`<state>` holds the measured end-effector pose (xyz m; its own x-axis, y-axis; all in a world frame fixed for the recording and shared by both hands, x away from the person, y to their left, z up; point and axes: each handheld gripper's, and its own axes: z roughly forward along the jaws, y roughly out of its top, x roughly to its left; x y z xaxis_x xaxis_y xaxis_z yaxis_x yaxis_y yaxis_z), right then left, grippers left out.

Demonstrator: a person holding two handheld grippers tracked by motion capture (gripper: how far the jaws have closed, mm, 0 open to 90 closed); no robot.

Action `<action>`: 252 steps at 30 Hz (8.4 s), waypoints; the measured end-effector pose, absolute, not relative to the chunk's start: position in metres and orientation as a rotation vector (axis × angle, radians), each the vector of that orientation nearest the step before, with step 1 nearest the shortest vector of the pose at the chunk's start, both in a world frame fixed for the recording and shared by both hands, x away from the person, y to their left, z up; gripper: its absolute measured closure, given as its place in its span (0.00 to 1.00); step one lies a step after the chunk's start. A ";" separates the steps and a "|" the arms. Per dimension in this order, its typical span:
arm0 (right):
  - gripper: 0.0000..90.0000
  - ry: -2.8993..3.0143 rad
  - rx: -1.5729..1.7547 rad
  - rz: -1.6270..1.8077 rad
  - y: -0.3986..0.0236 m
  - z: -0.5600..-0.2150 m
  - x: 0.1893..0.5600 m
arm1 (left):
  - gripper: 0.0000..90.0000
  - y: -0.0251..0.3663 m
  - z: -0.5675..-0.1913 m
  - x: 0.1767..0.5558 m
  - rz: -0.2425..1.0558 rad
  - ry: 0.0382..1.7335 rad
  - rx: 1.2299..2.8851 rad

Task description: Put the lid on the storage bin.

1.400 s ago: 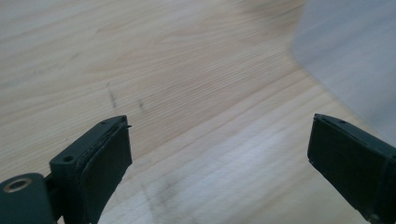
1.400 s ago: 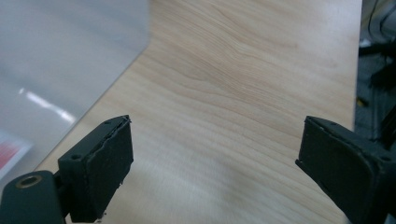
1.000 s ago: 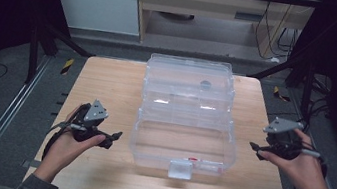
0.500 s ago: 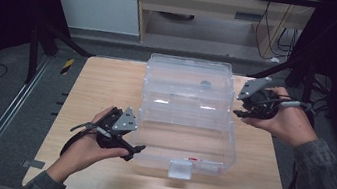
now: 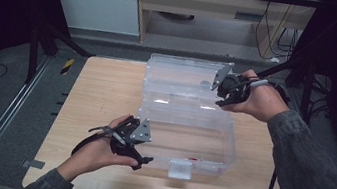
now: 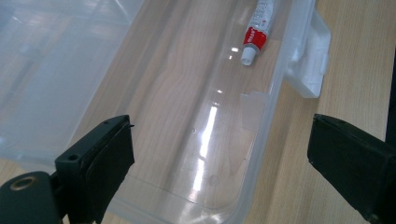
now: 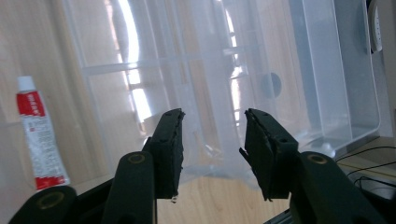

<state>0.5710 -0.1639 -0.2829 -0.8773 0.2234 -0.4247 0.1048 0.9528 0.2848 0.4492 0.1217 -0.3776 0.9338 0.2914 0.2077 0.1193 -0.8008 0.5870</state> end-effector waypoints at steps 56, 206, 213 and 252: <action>0.91 2.741 0.091 0.216 -0.142 -0.301 0.600 | 0.90 0.106 -0.410 0.459 0.179 0.215 2.636; 0.92 2.716 -0.005 0.406 -0.162 -0.322 0.475 | 0.99 0.186 -0.294 0.519 0.339 0.715 2.037; 0.91 2.716 -0.006 0.407 -0.163 -0.325 0.471 | 0.99 0.188 -0.295 0.515 0.337 0.719 2.015; 0.45 2.586 0.202 0.578 -0.183 -0.337 0.436 | 1.00 0.193 -0.324 0.489 0.259 0.703 2.009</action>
<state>0.4358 -0.1833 -0.3374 -0.8743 0.2409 -0.4214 0.0387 0.9000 0.4343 0.4886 0.1933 -0.3239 0.8115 0.5756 -0.1007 0.3726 -0.3770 0.8480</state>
